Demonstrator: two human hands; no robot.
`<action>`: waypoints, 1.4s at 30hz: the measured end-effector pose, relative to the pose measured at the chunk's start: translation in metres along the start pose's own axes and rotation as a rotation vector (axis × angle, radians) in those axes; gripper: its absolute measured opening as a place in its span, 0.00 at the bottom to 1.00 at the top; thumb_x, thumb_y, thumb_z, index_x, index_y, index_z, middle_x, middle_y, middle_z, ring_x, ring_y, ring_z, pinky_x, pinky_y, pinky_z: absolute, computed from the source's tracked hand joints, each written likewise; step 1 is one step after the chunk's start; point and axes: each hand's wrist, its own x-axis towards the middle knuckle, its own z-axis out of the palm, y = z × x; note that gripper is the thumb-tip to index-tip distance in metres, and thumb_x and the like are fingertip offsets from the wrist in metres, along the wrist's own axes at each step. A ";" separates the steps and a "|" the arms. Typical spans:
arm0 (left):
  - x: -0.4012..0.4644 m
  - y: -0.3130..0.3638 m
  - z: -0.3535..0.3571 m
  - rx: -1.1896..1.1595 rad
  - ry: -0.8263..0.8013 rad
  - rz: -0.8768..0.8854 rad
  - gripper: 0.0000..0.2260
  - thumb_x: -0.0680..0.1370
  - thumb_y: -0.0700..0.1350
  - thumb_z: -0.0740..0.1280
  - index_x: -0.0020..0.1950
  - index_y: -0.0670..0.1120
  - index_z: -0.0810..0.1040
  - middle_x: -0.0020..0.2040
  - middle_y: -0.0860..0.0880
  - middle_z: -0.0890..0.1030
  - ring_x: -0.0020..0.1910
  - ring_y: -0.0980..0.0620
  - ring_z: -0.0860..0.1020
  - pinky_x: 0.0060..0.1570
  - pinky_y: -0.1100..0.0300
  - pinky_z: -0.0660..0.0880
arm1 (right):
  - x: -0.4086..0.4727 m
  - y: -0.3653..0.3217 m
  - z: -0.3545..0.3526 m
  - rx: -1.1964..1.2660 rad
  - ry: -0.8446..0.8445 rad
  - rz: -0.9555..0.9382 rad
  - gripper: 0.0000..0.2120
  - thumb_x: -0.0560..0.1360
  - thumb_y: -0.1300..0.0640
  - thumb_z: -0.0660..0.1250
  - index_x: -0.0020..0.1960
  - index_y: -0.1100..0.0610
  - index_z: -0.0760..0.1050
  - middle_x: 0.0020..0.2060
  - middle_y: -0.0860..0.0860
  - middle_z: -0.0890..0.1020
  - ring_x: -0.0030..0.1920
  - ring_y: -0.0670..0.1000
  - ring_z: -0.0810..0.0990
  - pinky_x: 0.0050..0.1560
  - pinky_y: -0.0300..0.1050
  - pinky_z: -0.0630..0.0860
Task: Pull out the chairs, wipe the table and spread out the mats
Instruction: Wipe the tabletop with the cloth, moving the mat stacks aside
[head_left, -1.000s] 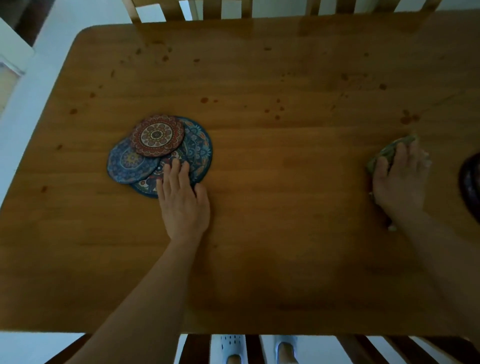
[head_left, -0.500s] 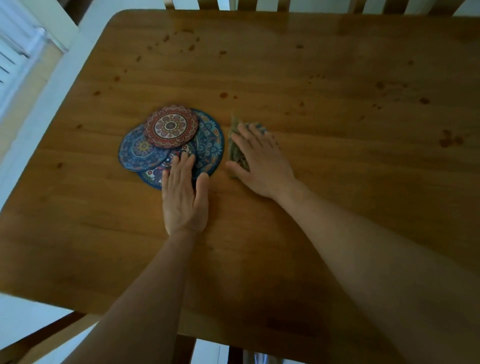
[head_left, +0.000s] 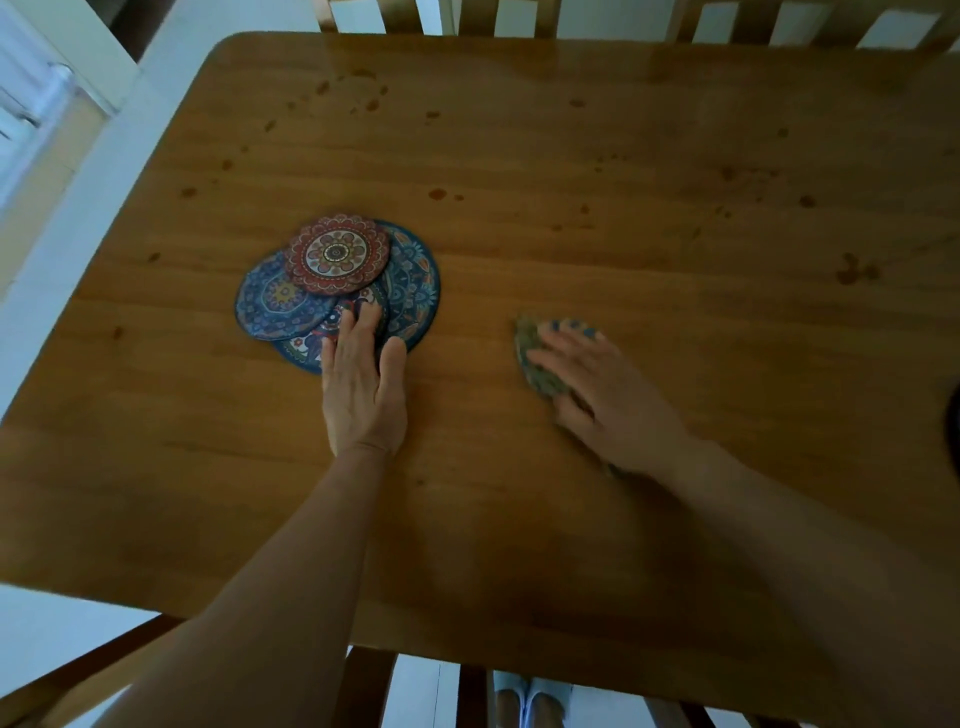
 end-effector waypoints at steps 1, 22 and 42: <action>0.001 -0.002 0.001 0.001 0.002 0.013 0.26 0.81 0.56 0.49 0.78 0.51 0.61 0.79 0.53 0.59 0.70 0.67 0.47 0.77 0.52 0.44 | 0.014 -0.007 0.001 -0.022 0.018 0.081 0.24 0.82 0.52 0.55 0.78 0.49 0.57 0.79 0.47 0.53 0.79 0.47 0.46 0.78 0.49 0.41; 0.007 -0.008 0.013 0.516 -0.061 0.170 0.31 0.79 0.64 0.44 0.76 0.48 0.63 0.80 0.45 0.55 0.79 0.46 0.48 0.77 0.46 0.43 | -0.141 0.042 -0.013 -0.092 0.027 0.344 0.36 0.77 0.31 0.52 0.79 0.48 0.55 0.79 0.44 0.50 0.79 0.47 0.47 0.77 0.47 0.42; -0.075 0.078 0.069 0.436 -0.212 0.425 0.23 0.83 0.54 0.52 0.76 0.47 0.64 0.79 0.49 0.58 0.79 0.50 0.51 0.77 0.46 0.40 | -0.213 0.034 0.002 -0.119 0.017 0.266 0.33 0.79 0.36 0.54 0.79 0.50 0.57 0.79 0.48 0.55 0.79 0.49 0.49 0.76 0.56 0.50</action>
